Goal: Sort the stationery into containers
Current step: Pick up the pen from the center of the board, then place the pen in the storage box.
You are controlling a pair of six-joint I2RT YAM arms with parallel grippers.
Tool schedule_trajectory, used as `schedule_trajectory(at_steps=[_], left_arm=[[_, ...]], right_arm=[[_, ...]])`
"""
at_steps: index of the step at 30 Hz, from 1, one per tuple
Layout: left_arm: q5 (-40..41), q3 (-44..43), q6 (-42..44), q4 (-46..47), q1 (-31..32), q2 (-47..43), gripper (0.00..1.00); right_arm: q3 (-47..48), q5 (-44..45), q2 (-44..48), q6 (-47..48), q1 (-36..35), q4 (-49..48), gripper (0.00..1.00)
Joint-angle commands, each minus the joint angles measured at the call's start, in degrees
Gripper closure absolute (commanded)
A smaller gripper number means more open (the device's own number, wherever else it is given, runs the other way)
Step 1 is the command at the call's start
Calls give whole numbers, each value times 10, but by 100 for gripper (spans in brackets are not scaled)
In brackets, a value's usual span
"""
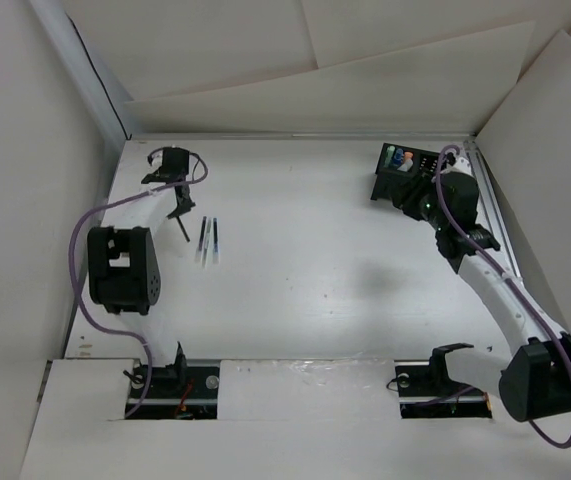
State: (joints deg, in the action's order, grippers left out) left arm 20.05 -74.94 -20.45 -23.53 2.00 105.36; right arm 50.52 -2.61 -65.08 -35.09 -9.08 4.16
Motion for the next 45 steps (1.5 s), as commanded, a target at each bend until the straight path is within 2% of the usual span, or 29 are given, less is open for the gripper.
schedule_trajectory(at_steps=[1, 4, 6, 9, 11, 14, 18, 23, 28, 36, 40, 43, 44, 45], left_arm=[[-38, -43, 0, -2, 27, -126, 100], [-99, -16, -23, 53, 79, -185, 100], [-120, 20, -32, 91, 142, -204, 100], [-156, 77, -49, 182, 228, -218, 100], [-195, 108, -56, 261, 259, -218, 100], [-284, 165, -77, 356, 274, -218, 100], [-366, 232, -91, 457, 279, -224, 100], [-374, 261, -79, 515, 331, -230, 100], [-409, 275, -79, 577, 337, -224, 100], [-448, 281, -79, 621, 337, -190, 100], [-462, 276, -79, 636, 337, -170, 100], [-469, 270, -73, 636, 337, -165, 100], [-469, 270, -73, 636, 337, -165, 100], [-463, 270, -73, 636, 337, -165, 100]], right_arm=[[17, -41, -10, 22, -9, -31, 57], [23, -60, -16, 29, -24, -31, 51], [35, -78, -16, 35, -32, -31, 44], [47, -116, -22, 40, -43, -31, 35], [47, -152, -22, 45, -49, -37, 31], [52, -179, -27, 50, -59, -37, 22], [52, -201, -27, 44, -82, -60, 19], [71, -199, -74, 27, -117, -89, 18], [96, -173, -137, 15, -143, -94, 18], [115, -156, -197, 10, -169, -106, 30], [115, -162, -223, 5, -169, -124, 41], [115, -168, -230, -1, -169, -132, 58], [115, -168, -236, -7, -169, -138, 71], [115, -168, -236, -7, -169, -138, 76]])
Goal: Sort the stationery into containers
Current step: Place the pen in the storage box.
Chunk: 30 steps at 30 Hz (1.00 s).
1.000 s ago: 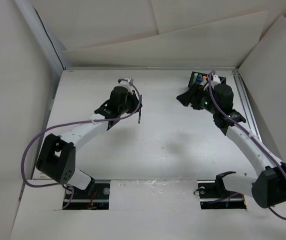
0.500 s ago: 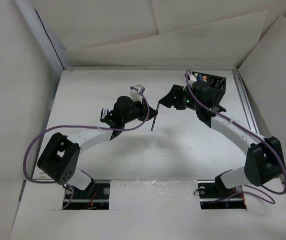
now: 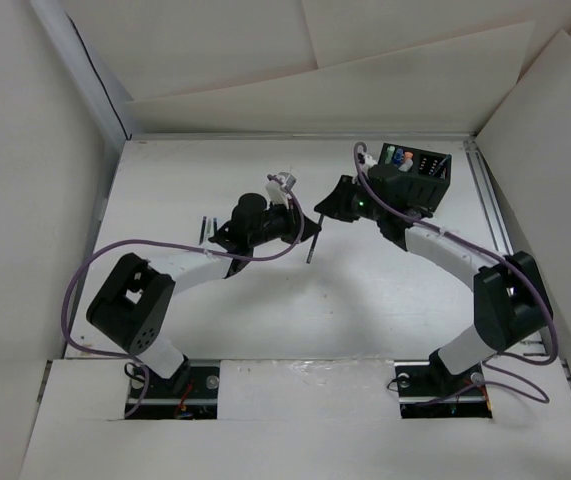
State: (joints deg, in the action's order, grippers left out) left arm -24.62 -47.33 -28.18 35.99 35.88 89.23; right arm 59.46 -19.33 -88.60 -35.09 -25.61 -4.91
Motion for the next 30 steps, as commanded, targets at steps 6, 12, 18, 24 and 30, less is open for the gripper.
schedule_trajectory(at_steps=[6, 12, 18, 24, 30], left_arm=[[-16, -6, -1, 51, -2, -4, 100], [-32, 10, 6, 67, -2, -22, 48], [-18, 40, 19, 53, -2, -65, 39], [31, 62, 45, 19, -2, -117, 32], [70, 44, 39, -34, -2, -106, 32]], right_arm=[[21, 6, -6, -26, -4, -54, 100], [15, 22, 10, -26, 25, -54, 100], [22, 27, 37, -26, 113, -48, 100], [104, 100, 37, -26, 236, 13, 100], [202, 336, 0, -26, 300, 45, 100]])
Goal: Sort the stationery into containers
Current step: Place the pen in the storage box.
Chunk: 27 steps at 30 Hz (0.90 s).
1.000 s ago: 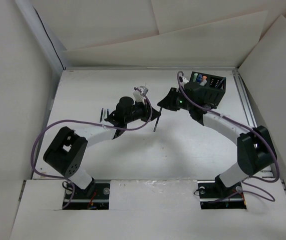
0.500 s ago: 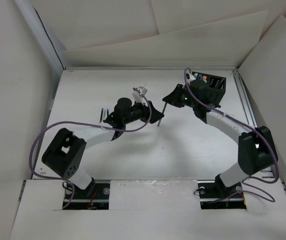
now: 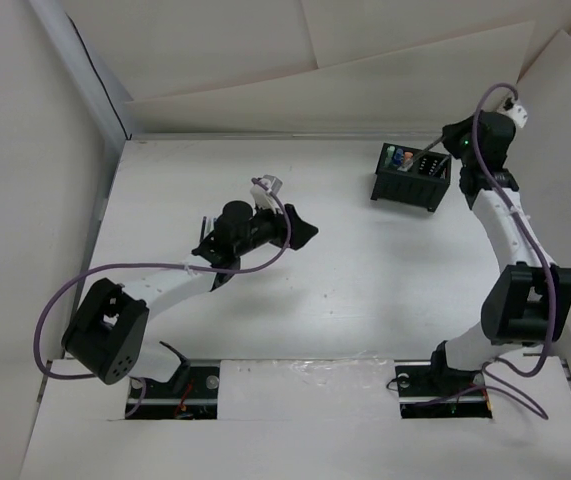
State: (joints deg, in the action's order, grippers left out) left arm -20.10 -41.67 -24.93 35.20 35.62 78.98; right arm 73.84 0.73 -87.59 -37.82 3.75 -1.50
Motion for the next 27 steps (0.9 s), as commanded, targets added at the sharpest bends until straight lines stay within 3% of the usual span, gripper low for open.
schedule_trajectory(at_steps=[1, 6, 9, 24, 27], left_arm=[[32, -12, -2, -26, 1, -3, 32], [32, -17, -7, -37, 1, 3, 32], [32, -17, -7, -37, 1, 3, 32], [43, -23, -7, -50, 1, 20, 32], [66, -36, -7, -70, 1, 33, 32]], right_arm=[[74, 161, -21, 6, 6, 18, 100], [185, 296, -110, 61, 6, 78, 100], [222, 328, -154, 83, 6, 91, 100], [243, 390, -247, 101, -29, 96, 100], [243, 395, -247, 107, -40, 96, 86]])
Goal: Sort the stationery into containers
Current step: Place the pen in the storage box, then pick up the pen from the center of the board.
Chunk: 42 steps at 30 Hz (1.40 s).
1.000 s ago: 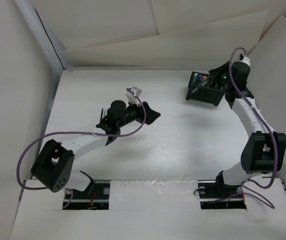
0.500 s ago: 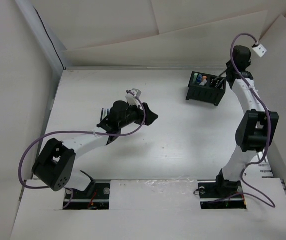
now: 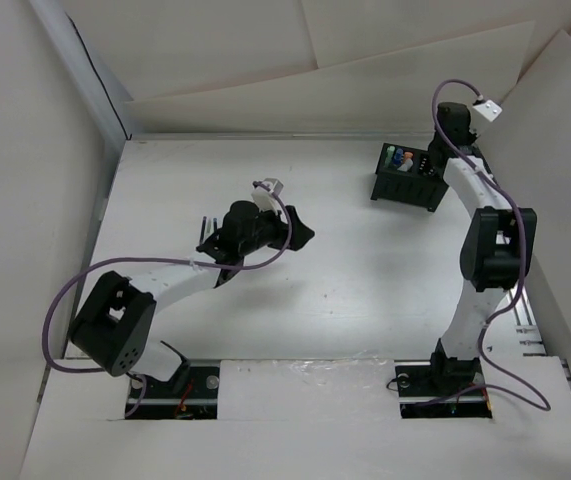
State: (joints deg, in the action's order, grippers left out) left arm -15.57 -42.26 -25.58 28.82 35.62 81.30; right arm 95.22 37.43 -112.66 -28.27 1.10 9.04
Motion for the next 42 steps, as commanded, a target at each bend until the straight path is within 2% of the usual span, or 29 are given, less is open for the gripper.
schedule_trajectory(at_steps=[1, 2, 4, 5, 8, 11, 14, 15, 16, 17, 18, 19, 24, 27, 32, 35, 36, 37, 39, 42], left_arm=[[27, -36, -1, -12, 1, 10, 34], [34, -36, -1, -12, 1, 17, 34], [55, -42, -1, -30, 1, 23, 38], [65, -42, -1, -35, 1, 23, 39], [93, -42, -11, -42, -5, 28, 43], [118, -42, -19, -53, -25, 28, 50], [189, -48, -25, -107, -31, 23, 55], [209, -48, -40, -120, -31, 23, 57], [228, -48, -47, -136, -31, 16, 59], [256, -42, -53, -153, -31, 16, 61], [272, -34, -60, -162, -31, 7, 62], [292, -27, -74, -173, -31, 2, 63], [374, -39, -98, -258, -36, 7, 63], [394, -39, -104, -264, -50, 12, 63], [355, -16, -98, -252, -107, -3, 63], [349, -11, -92, -252, -130, -11, 59], [349, -11, -92, -252, -136, -11, 59], [344, -11, -92, -252, -136, -3, 59], [344, -16, -92, -259, -136, 6, 59], [341, -21, -92, -259, -147, 21, 59]], right_arm=[[30, 28, 3, 11, -14, -10, 81], [30, 28, 9, 11, -14, -10, 69], [24, 28, 19, 11, -21, -10, 56], [24, 28, 34, 11, -21, -10, 45], [4, 8, 81, -6, -26, 18, 31], [-51, -14, 132, -40, -32, 24, 30], [-118, -47, 223, -67, -56, 24, 34], [-178, -56, 276, -67, -64, -1, 50], [-209, -67, 303, -84, -72, -13, 63], [-238, -95, 327, -91, -81, -23, 80], [-290, -117, 349, -97, -97, -36, 92], [-312, -139, 384, -97, -106, -65, 100], [-368, -152, 419, -97, -164, -80, 100], [-384, -165, 424, -92, -177, -75, 100], [-422, -177, 442, -86, -195, -68, 100], [-429, -182, 447, -86, -201, -68, 90], [-429, -191, 442, -86, -201, -68, 80], [-429, -191, 442, -86, -201, -68, 76], [-429, -198, 437, -81, -207, -68, 72], [-434, -198, 431, -81, -212, -68, 72]])
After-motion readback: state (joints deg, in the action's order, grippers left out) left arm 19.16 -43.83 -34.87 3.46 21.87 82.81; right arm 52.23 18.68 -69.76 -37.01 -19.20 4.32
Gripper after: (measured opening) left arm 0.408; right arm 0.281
